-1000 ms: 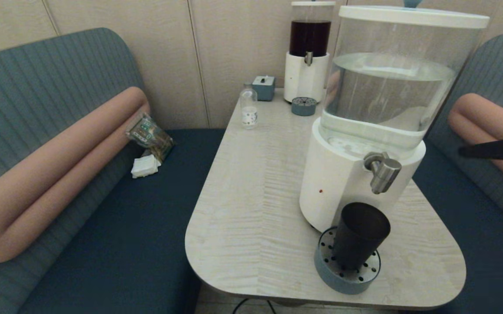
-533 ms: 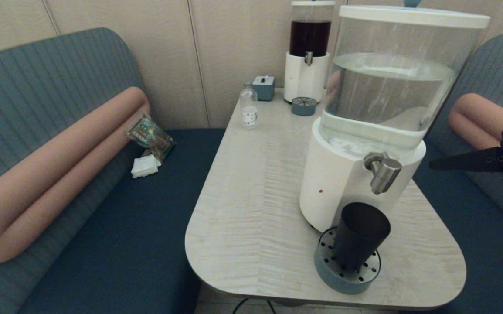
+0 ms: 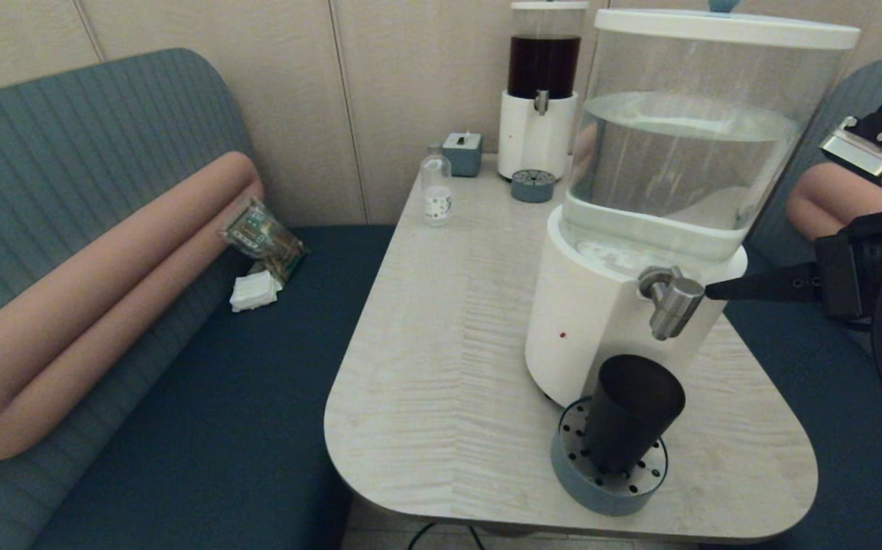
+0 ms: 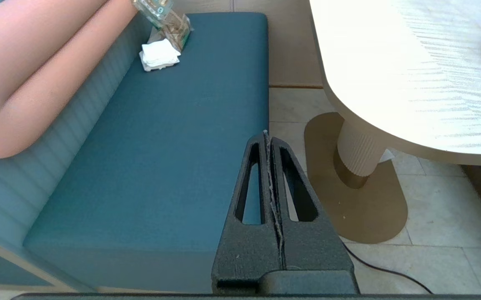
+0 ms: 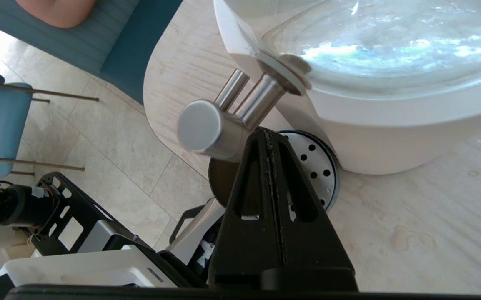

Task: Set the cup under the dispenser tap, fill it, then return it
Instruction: Turn on the faucet

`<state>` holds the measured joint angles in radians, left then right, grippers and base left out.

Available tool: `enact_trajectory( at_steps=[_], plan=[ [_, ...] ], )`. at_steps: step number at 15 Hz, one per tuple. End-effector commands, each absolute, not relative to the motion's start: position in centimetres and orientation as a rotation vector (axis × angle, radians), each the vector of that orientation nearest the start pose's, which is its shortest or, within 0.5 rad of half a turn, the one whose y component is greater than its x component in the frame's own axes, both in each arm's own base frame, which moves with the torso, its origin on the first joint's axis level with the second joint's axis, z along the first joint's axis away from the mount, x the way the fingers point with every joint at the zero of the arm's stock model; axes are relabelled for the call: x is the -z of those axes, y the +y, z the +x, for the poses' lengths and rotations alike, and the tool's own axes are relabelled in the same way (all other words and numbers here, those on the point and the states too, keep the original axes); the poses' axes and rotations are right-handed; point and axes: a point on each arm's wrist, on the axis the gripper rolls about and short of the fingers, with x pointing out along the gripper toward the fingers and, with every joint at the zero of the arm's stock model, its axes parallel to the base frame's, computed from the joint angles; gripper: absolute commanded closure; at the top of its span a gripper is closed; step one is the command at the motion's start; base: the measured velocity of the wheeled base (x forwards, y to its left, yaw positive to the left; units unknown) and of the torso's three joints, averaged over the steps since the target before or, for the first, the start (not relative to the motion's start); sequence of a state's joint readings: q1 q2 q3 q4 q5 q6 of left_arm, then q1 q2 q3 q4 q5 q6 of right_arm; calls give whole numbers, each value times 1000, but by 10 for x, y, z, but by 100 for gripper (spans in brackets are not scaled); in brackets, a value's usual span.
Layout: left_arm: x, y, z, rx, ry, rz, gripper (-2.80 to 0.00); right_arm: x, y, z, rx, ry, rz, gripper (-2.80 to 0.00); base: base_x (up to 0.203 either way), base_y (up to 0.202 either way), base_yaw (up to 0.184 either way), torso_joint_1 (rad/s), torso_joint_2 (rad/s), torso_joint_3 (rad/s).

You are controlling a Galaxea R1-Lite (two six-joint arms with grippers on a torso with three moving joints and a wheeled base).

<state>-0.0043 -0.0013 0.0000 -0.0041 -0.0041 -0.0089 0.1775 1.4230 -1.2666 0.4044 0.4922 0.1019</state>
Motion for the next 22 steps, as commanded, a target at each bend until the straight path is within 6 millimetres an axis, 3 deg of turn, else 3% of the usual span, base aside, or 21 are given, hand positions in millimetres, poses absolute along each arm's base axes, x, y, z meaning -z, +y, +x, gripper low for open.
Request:
enact_trajectory(
  at_steps=[1,22],
  plan=[
    [-76,0,-23,9,-3,-9,0,-289,52,222,-628,605,187,0,0,0,0,0,0,0],
    [-76,0,-23,9,-3,-9,0,-285,57,236,-654,565,125,0,0,0,0,0,0,0]
  ],
)
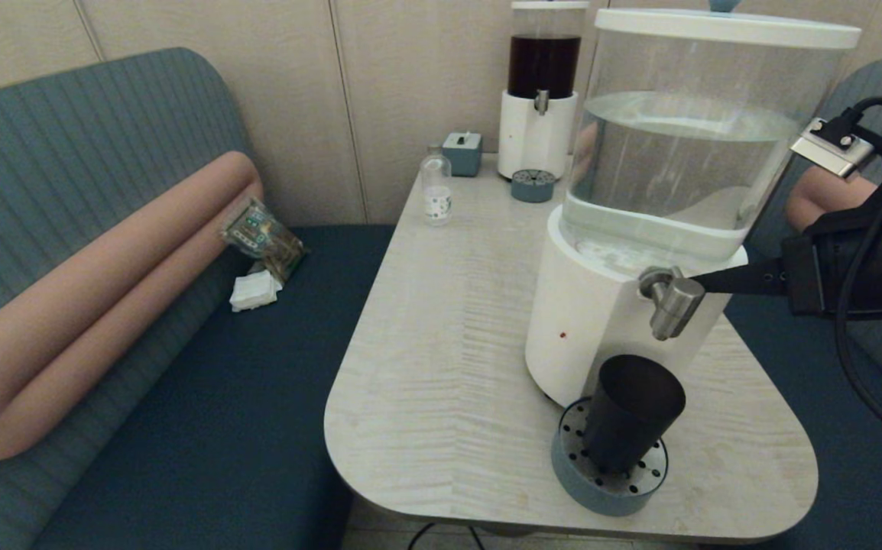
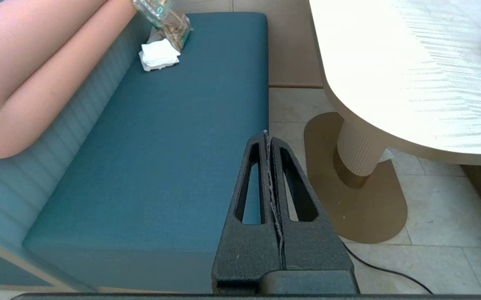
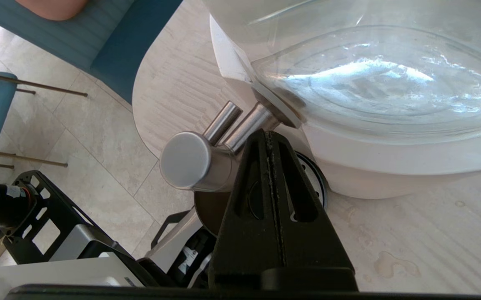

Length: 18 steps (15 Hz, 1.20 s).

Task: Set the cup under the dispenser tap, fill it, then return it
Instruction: Turn on the faucet

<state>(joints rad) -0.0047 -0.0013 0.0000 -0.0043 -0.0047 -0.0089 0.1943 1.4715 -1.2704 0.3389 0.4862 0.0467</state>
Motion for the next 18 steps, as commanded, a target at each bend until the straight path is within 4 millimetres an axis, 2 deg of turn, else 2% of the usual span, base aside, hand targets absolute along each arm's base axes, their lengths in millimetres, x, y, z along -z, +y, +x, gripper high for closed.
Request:
enact_trajectory(
  at_steps=[1,18],
  plan=[
    [-76,0,-23,9,-3,-9,0,-286,57,236,-654,562,126,0,0,0,0,0,0,0],
    [-76,0,-23,9,-3,-9,0,-284,60,244,-669,513,106,0,0,0,0,0,0,0]
  ],
)
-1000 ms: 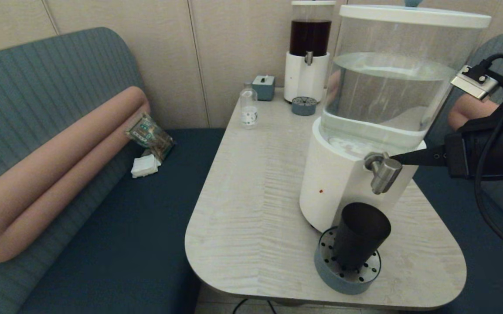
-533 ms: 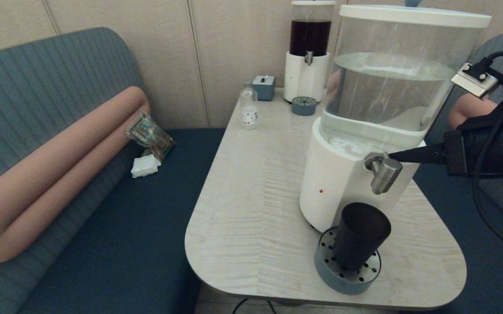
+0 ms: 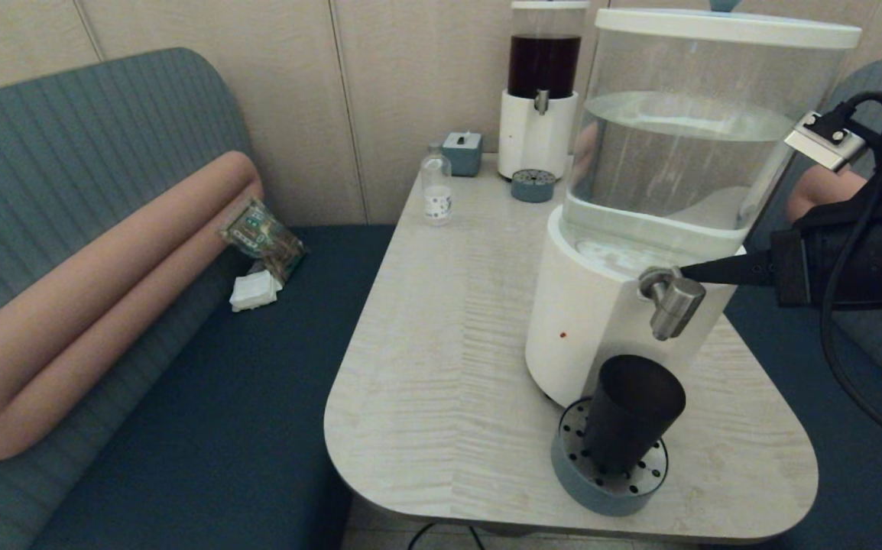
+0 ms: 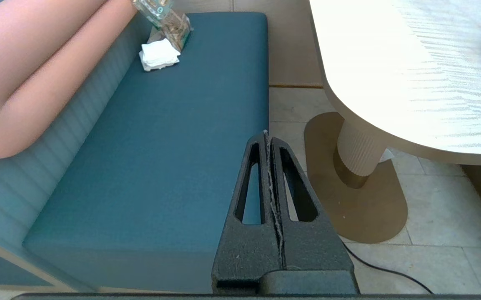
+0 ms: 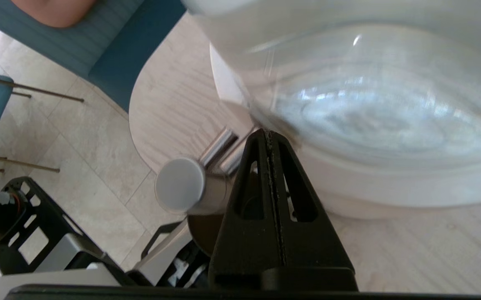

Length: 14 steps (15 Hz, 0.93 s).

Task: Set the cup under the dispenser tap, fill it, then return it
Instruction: Turn on the faucet

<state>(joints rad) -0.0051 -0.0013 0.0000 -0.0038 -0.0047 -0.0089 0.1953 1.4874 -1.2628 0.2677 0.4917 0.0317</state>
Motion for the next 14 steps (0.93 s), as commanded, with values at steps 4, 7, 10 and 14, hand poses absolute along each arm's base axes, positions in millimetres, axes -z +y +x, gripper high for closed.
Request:
enact_trajectory(
  at_steps=[4,7,10,14],
  plan=[
    [-76,0,-23,9,-3,-9,0,-285,60,245,-673,503,104,0,0,0,0,0,0,0],
    [-76,0,-23,9,-3,-9,0,-283,65,247,-693,501,104,0,0,0,0,0,0,0],
    [-76,0,-23,9,-3,-9,0,-282,69,248,-710,507,106,0,0,0,0,0,0,0],
    [-76,0,-23,9,-3,-9,0,-282,70,248,-718,500,105,0,0,0,0,0,0,0]
  ],
)
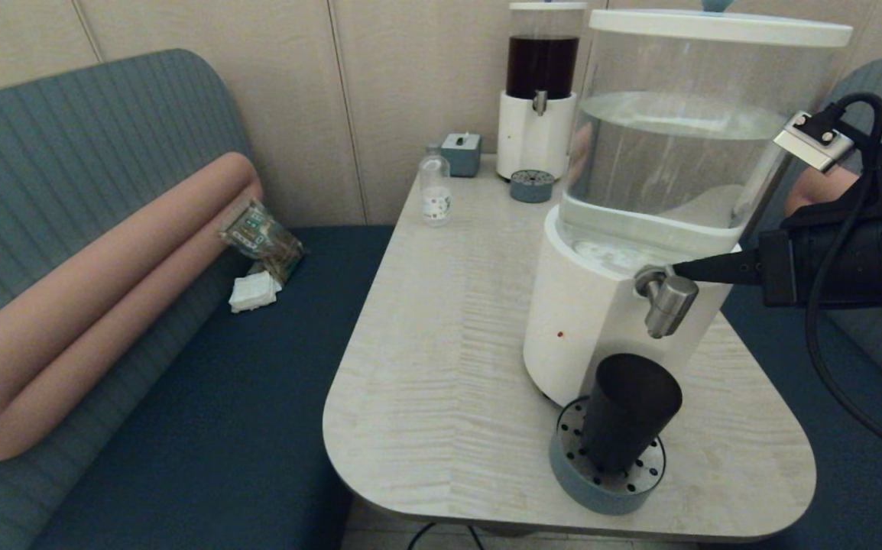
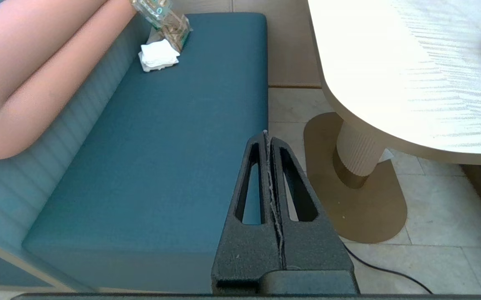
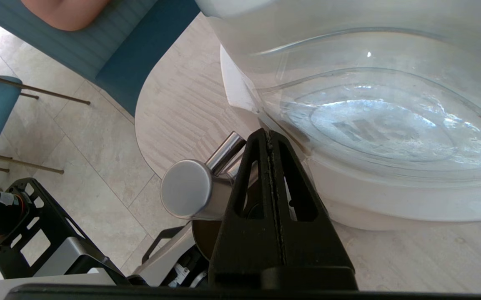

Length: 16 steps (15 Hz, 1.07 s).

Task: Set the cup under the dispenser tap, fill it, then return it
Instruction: Turn on the faucet

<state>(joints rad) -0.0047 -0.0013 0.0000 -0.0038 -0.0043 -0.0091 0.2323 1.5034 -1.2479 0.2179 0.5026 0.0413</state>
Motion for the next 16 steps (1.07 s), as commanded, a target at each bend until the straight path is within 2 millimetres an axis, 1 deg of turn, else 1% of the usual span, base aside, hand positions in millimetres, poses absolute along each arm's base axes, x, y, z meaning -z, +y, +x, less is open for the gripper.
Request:
enact_trajectory(
  at_steps=[1,15,16],
  plan=[
    [-76,0,-23,9,-3,-9,0,-281,70,248,-718,501,106,0,0,0,0,0,0,0],
    [-76,0,-23,9,-3,-9,0,-278,73,246,-765,475,107,0,0,0,0,0,0,0],
    [-76,0,-23,9,-3,-9,0,-277,76,245,-776,476,103,0,0,0,0,0,0,0]
  ],
)
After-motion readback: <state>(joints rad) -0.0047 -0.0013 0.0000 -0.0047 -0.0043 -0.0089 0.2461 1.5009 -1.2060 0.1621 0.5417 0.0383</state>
